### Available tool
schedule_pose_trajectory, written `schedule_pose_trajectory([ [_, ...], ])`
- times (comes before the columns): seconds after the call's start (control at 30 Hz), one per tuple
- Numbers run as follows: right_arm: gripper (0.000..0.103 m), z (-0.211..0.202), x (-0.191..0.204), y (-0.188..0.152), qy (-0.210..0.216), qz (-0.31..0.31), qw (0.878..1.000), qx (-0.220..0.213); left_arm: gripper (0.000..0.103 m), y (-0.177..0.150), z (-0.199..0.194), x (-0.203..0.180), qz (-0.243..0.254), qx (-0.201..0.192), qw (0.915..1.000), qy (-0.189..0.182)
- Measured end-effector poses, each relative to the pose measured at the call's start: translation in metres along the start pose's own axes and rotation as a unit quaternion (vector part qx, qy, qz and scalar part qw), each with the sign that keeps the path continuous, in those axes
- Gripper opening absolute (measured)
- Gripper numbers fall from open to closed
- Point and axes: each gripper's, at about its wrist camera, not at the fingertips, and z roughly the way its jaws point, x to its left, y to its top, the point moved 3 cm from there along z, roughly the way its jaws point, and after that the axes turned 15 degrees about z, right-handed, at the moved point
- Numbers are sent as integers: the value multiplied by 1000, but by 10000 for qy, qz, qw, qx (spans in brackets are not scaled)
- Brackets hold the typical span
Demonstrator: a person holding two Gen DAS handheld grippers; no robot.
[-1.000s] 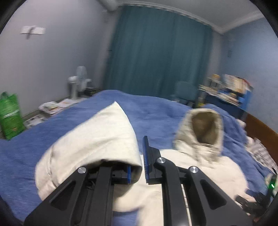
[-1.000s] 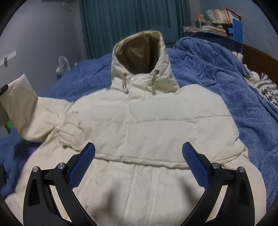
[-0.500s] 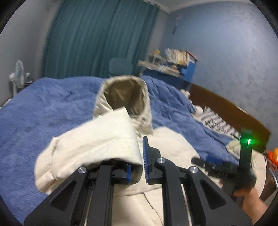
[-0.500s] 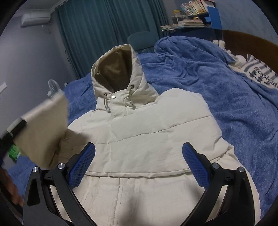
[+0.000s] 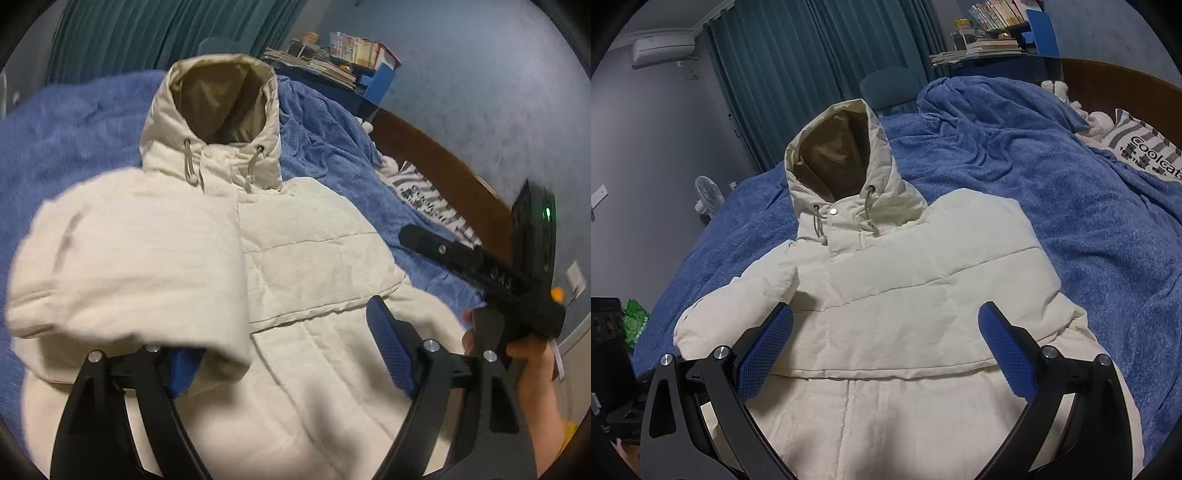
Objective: Fold large clothes
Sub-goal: 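Lift the sleeve with the left tool, fold it across the body, release, then grasp the second sleeve cuff with the right tool and straighten it along the body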
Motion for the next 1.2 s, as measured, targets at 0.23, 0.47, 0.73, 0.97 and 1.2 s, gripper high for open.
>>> schedule_pose_trajectory([
  [0.23,96,2,21,-12,105,-257,9994,193,91,0,-80,32,-146,-314,9971,685],
  [0.47,96,17,93,-62,449,-1291,9886,626,94,-31,-114,132,-1270,-286,9670,2191],
  [0.73,95,31,152,-133,427,-2975,9510,726,94,-62,-77,167,-1455,553,9563,2474],
  [0.97,29,50,145,-142,214,-3028,9477,990,94,-74,-46,162,-1162,1005,9598,2348],
  [1.2,11,5,124,-77,339,-2307,9724,-107,94,-60,-54,149,-1140,714,9674,2148],
])
